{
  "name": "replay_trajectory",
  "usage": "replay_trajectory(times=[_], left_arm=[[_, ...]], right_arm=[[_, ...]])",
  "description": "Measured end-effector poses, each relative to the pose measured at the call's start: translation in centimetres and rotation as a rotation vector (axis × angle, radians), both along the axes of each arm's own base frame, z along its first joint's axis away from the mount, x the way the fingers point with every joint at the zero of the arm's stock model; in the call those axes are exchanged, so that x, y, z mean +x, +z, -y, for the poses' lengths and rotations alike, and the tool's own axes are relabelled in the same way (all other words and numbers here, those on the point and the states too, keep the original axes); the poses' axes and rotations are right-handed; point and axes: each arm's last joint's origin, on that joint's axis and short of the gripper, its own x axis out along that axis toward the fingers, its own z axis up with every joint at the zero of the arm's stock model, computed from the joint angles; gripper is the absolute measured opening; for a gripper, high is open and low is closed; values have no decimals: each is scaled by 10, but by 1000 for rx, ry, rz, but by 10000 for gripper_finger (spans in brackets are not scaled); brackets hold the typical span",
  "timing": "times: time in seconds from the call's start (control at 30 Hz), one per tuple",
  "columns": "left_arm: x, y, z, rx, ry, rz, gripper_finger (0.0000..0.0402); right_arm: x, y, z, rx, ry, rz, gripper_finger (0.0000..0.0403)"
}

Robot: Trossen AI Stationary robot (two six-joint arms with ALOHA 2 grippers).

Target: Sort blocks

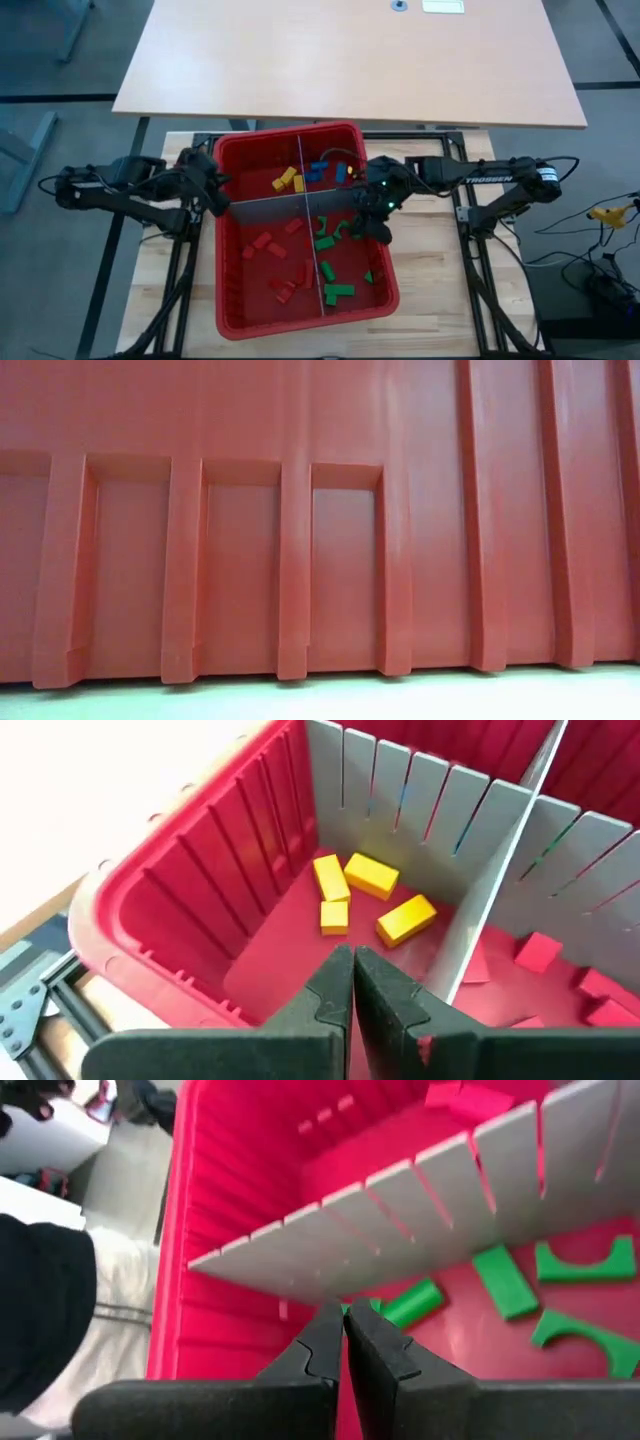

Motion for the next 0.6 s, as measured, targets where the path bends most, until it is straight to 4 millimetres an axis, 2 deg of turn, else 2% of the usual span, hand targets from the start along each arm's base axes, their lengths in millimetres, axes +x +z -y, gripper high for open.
replay_trajectory(times=[0.4,0.6], left_arm=[[4,-17,2,-98,9,-100,0],[-5,-13,0,-106,84,-33,0]], right_arm=[[-13,-18,-15,10,39,-202,0],[-15,-28,-17,14,35,-246,0]])
